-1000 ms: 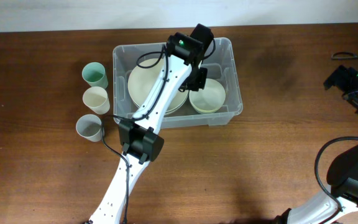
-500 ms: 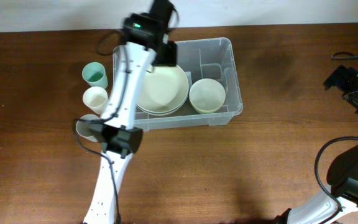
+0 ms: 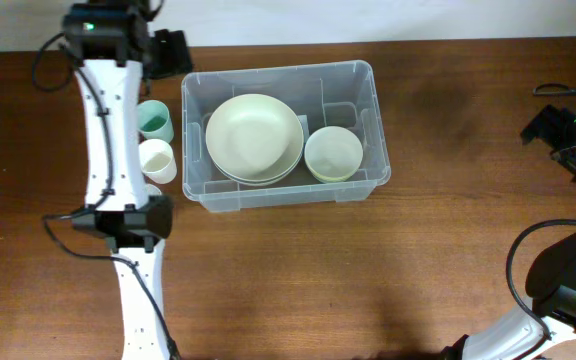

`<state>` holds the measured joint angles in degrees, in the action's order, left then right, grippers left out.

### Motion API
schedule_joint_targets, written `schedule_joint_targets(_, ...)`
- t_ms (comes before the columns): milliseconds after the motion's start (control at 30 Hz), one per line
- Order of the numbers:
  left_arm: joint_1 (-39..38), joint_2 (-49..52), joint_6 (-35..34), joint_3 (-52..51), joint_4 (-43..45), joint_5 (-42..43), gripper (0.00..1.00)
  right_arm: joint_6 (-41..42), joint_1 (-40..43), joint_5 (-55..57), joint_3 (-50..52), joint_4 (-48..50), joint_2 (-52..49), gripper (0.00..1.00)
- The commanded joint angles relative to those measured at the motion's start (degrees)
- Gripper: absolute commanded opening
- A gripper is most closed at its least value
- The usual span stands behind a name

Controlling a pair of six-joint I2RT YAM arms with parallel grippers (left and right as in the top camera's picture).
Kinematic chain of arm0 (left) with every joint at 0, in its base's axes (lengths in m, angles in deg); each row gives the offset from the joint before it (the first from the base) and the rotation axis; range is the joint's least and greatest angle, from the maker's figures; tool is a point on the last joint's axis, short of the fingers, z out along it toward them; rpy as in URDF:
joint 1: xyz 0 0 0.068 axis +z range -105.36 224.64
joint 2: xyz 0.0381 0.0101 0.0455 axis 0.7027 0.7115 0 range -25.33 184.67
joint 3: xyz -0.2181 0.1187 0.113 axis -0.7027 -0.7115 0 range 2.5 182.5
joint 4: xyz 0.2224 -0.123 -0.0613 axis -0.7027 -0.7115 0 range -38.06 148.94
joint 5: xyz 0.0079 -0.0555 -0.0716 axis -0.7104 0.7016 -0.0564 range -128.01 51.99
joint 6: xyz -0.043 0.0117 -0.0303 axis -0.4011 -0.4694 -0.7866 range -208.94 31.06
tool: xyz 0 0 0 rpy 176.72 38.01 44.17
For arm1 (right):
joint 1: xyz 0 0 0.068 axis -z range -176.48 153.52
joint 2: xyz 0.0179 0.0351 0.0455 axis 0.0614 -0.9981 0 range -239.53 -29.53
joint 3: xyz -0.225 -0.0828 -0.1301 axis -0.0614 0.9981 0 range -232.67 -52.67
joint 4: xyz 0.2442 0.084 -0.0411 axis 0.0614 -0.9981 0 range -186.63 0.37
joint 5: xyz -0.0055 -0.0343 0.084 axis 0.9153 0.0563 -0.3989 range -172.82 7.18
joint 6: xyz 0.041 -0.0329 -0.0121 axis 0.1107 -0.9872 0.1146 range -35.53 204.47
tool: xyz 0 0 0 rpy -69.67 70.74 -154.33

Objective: Pack container
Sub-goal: 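Move the left gripper back to the teal cup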

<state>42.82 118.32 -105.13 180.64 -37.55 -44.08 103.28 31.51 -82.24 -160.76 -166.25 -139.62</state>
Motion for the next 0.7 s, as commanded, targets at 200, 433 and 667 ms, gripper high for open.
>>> schedule_joint_targets(200, 5.7, -1.1, 0.7, -8.9, -0.2, 0.4, 0.99, -0.4, 0.2, 0.1, 0.2, 0.0, 0.7, 0.99)
schedule_joint_targets(433, 7.2, -1.1, 0.4, -18.3, 1.4, 0.5, 0.99, -0.4, 0.2, 0.1, 0.2, 0.0, 0.7, 0.99)
schedule_joint_targets(667, 8.9, -1.1, -3.5, -24.7, 4.2, 0.9, 0.99, -0.4, 0.2, 0.1, 0.2, 0.0, 0.7, 0.99)
